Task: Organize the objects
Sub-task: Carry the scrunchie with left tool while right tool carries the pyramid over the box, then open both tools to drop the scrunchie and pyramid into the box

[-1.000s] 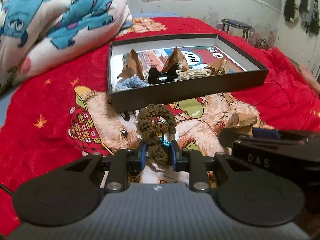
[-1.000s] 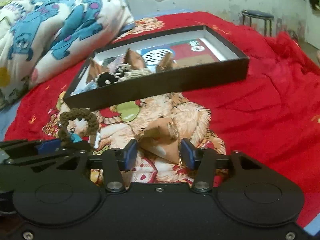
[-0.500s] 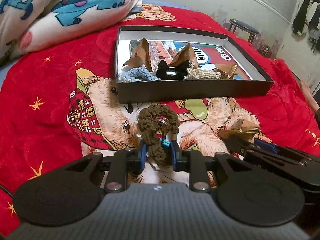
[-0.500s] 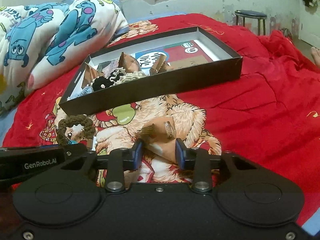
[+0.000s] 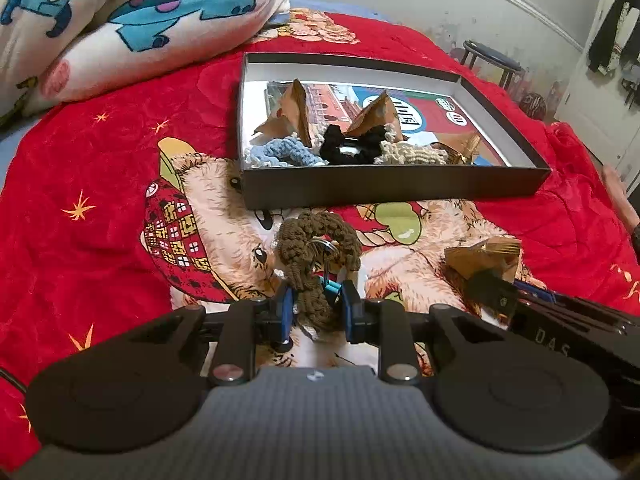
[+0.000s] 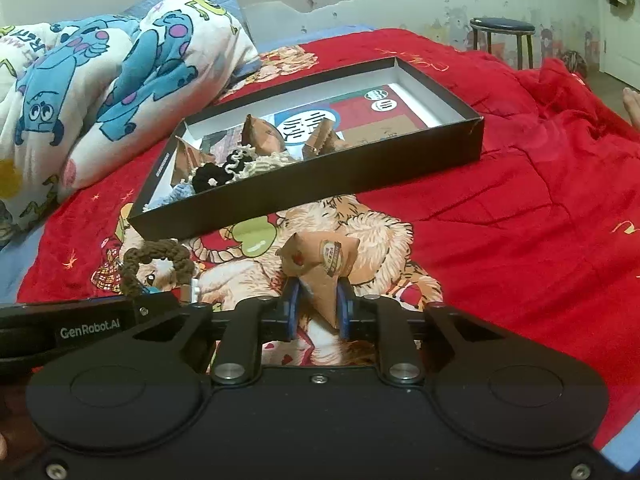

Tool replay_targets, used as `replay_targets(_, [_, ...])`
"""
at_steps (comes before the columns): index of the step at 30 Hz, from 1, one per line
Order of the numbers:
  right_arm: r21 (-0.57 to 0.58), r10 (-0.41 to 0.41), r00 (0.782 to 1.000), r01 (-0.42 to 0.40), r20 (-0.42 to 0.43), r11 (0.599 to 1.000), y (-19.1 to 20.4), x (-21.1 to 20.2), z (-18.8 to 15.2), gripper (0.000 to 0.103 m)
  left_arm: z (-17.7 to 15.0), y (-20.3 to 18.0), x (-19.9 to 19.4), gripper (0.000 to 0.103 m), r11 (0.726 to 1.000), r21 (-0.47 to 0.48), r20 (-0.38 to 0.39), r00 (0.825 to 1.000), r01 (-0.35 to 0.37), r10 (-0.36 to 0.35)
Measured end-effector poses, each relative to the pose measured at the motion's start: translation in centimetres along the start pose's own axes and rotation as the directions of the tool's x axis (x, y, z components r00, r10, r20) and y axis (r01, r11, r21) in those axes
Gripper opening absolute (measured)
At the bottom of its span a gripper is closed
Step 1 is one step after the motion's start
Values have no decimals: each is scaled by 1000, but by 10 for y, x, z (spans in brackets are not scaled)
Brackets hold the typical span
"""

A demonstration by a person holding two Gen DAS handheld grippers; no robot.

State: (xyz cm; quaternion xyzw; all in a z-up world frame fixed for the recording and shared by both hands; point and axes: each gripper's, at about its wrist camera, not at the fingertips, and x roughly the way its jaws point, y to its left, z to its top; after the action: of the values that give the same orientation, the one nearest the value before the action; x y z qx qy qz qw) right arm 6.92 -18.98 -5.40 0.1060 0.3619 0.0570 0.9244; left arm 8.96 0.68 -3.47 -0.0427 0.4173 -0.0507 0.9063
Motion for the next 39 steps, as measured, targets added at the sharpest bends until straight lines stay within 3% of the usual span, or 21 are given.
replay_targets(5, [-18,20,999,-19,30,1000,6,-10,2,16,4,4,-6,28,1000,-17,32,999,7,-6])
replay_targets(11, [-3,54,995,-53,90,999,5,-29,17,15,20,1,-27,28,998,-1,131,989,62,-61])
replay_targets(18, [14,84,982,-88,171,996,-9,-47,62,15,59,-9,-45,28,986,35,252,953,165,-169])
replay_targets(24, [-57,67,988,-59,140,997,-26,-19,118,15,106,-41,-17,28,972,97,297,926,214,-234])
replay_targets(29, [-74,52,997,-48,61,996,-53,34,145,16,123,-74,34,28,978,145,280,941,153,-188])
replay_targets(34, [-35,60,998,-59,29,998,-77,70,149,16,120,-94,65,28,978,199,262,958,61,-114])
replay_targets(39, [-49,71,998,-71,-2,996,-77,88,145,16,120,-94,85,29,981,191,221,972,38,-81])
